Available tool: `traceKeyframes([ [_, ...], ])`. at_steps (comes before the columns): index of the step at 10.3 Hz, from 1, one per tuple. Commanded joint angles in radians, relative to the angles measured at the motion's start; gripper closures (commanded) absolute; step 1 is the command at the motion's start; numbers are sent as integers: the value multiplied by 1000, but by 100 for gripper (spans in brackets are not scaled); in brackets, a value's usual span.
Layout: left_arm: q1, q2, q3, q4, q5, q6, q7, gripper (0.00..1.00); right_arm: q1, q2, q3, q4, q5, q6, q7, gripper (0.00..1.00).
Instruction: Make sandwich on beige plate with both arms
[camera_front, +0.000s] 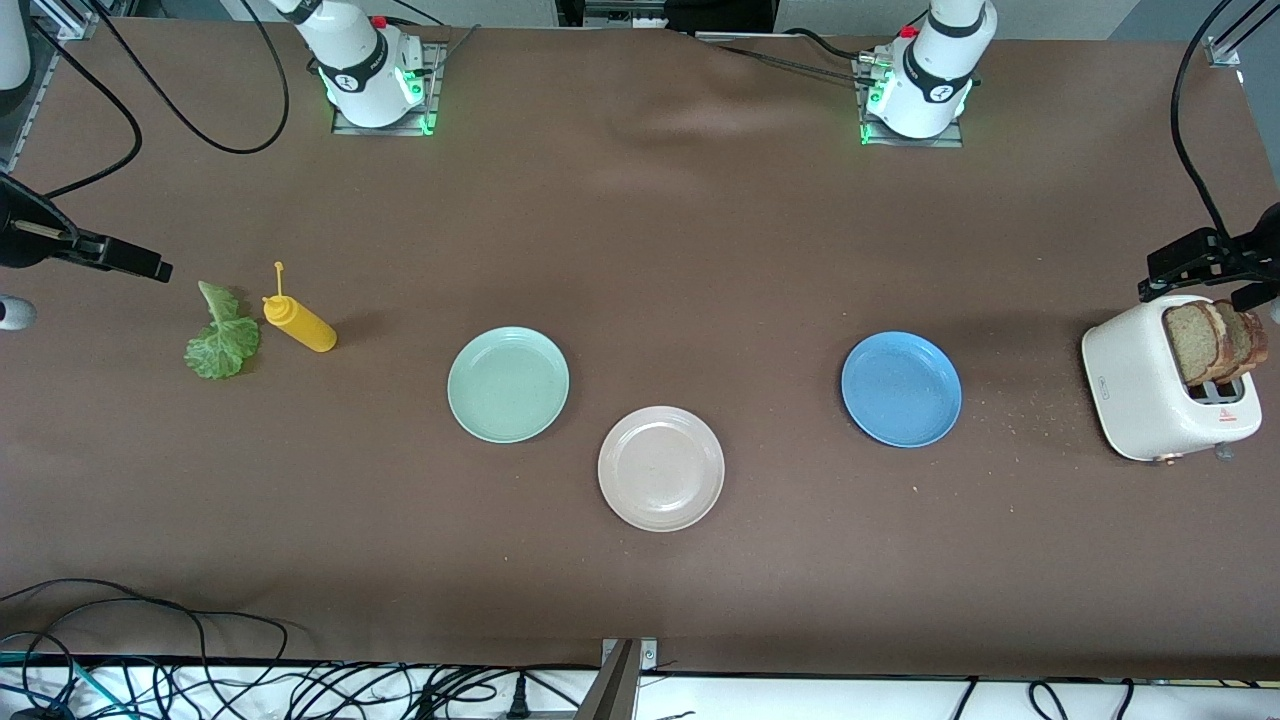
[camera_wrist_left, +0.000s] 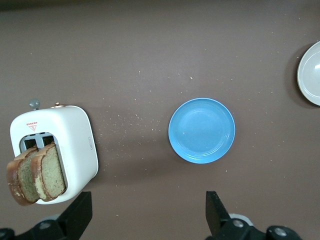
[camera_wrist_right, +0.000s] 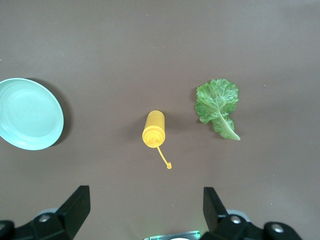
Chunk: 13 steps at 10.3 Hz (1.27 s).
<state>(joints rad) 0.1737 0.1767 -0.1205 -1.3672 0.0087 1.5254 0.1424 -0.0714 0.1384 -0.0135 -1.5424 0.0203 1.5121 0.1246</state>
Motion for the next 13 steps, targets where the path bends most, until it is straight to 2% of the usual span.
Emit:
traceKeyframes([
  [1,4,6,2,4,-7,-19,11,0,-1,0,-2,15,12,-16,0,0],
  [7,163,86,8,8,-10,-44,-6,0,-1,0,-2,15,12,-16,0,0],
  [8,220,98,7,8,-24,-41,-4,0,-1,0,-2,15,12,-16,-2,0],
  [10,233,153,5,10,-7,-36,-4,0,-1,0,-2,15,12,-16,-2,0],
  [13,240,176,5,7,54,-4,9,0,-1,0,-2,15,12,-18,-2,0],
])
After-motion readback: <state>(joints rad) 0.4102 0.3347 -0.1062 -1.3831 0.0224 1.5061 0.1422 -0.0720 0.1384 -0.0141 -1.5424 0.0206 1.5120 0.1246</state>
